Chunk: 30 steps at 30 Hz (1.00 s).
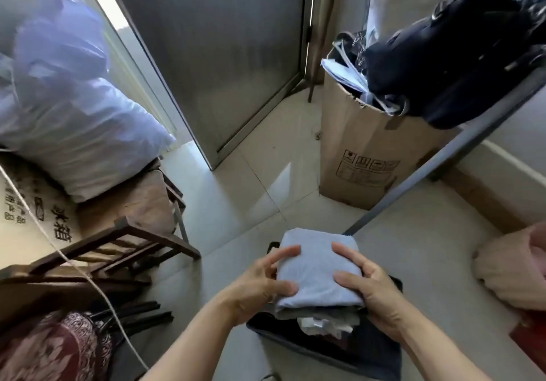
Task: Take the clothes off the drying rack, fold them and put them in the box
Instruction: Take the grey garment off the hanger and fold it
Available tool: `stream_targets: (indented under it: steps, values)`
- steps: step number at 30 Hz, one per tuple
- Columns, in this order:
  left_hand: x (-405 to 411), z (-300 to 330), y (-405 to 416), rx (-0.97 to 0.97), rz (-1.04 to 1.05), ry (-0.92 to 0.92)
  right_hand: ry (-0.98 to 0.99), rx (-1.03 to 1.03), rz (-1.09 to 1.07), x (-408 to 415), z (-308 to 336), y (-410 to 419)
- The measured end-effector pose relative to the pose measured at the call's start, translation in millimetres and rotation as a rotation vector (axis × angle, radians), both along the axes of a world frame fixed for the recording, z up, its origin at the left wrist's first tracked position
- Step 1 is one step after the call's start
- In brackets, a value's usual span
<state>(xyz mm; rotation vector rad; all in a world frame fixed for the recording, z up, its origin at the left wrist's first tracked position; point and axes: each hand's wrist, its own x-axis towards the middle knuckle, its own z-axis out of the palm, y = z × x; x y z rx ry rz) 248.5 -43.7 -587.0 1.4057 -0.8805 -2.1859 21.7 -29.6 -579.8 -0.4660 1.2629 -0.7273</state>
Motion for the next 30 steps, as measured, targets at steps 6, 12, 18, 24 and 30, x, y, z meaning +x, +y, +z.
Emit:
stream_targets:
  steps: [6, 12, 18, 24, 30]
  values:
    - [1, -137, 3, 0.061, -0.093, -0.177, 0.081, 0.188, -0.033, 4, -144, 7]
    - [7, -236, 11, 0.091, -0.161, -0.251, 0.156, 0.22, 0.074, 14, -243, 6]
    - [19, -303, -24, -0.029, -0.023, -0.278, 0.298, -0.122, 0.099, 32, -303, -29]
    - [18, -349, -19, -0.161, -0.165, -0.495, 0.465, -0.123, 0.263, 51, -351, -25]
    - [15, -358, -4, -0.236, -0.353, -0.741, 0.632, -0.048, 0.326, 59, -360, -11]
